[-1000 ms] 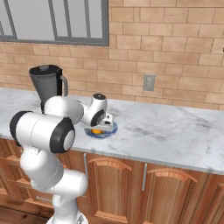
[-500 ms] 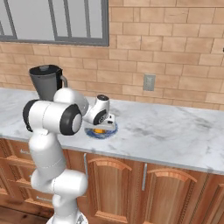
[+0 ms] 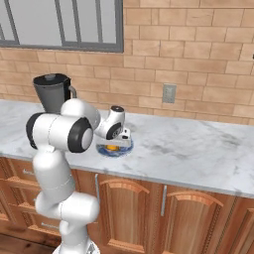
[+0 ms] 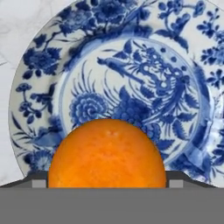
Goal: Pick the orange and mango from the fridge and place them on the plate next to the blender to make a fruit smoothie.
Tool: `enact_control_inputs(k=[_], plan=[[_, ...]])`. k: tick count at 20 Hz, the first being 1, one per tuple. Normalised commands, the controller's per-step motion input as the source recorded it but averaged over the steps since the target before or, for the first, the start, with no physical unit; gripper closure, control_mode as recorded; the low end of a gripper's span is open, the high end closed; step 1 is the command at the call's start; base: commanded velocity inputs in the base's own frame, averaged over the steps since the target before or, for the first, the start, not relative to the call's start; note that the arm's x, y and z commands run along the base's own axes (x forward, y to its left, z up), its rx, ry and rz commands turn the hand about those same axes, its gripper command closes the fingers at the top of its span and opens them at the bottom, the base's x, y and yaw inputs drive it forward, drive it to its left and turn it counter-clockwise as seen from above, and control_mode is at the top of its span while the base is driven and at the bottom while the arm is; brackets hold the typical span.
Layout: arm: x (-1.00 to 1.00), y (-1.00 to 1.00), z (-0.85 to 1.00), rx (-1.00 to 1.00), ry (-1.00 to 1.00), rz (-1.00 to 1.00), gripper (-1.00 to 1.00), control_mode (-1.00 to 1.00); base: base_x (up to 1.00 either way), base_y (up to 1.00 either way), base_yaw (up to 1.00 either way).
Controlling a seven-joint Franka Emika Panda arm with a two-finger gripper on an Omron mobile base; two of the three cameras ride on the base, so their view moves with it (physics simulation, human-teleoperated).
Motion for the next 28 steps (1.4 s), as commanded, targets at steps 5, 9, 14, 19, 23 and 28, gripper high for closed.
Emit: enact_control_inputs(k=[5,9,14,19,23,28], plan=[[-0.37,0.01,0.38,0.00,-0.06,-0.04,-1.00,-1.00,0.00,0.00,0.00],[-0.48,0.02,0.55,-0.01,-0.12,-0.07,-1.00,-1.00,0.00,0.00,0.00],[-0.96,0.00,0.35,0.01,-0.15,-0.08,-1.00,-1.00,0.00,0.00,0.00],[-0.97,0.21,0.16,0.01,-0.09,-0.10,-1.00,-1.00,0.00,0.00,0.00],[-0.46,0.23,0.00,-0.01,-0.03,-0.05,-1.00,-1.00,0.00,0.00,0.00],[-0.42,0.00,-0.06,0.00,-0.02,0.00,-1.00,-1.00,0.00,0.00,0.00]])
